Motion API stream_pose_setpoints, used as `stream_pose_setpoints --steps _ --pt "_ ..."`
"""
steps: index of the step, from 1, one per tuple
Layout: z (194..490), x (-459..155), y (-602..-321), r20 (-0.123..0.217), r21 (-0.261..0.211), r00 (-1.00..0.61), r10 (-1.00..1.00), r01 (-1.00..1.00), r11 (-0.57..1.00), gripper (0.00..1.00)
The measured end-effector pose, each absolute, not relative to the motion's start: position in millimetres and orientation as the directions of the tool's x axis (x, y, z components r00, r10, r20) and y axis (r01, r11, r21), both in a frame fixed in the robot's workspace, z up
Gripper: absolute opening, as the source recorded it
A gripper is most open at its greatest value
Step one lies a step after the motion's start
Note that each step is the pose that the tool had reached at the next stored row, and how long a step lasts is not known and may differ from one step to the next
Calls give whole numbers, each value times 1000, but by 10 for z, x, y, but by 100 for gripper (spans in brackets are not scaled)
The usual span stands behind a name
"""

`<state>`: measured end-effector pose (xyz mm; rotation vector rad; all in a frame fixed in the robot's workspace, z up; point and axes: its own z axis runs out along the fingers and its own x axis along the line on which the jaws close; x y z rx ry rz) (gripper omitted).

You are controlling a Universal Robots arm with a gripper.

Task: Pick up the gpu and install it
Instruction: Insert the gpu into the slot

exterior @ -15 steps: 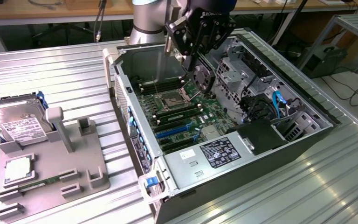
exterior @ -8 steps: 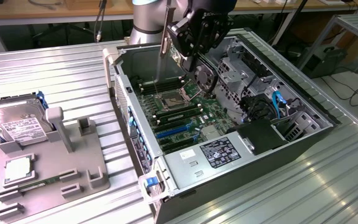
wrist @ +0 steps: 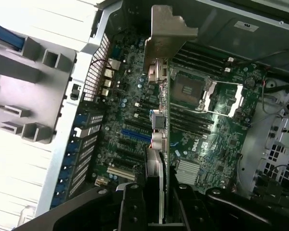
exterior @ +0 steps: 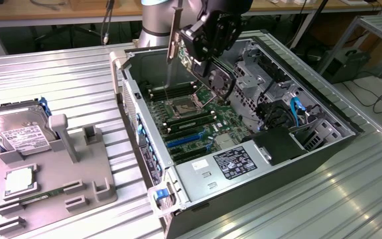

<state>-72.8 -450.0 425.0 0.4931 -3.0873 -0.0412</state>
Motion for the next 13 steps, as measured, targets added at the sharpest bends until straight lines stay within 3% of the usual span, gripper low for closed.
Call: stream_pose_setpoints --steps 13 --pt "4251 -728 -4500 11 28 -887 -461 -461 887 27"
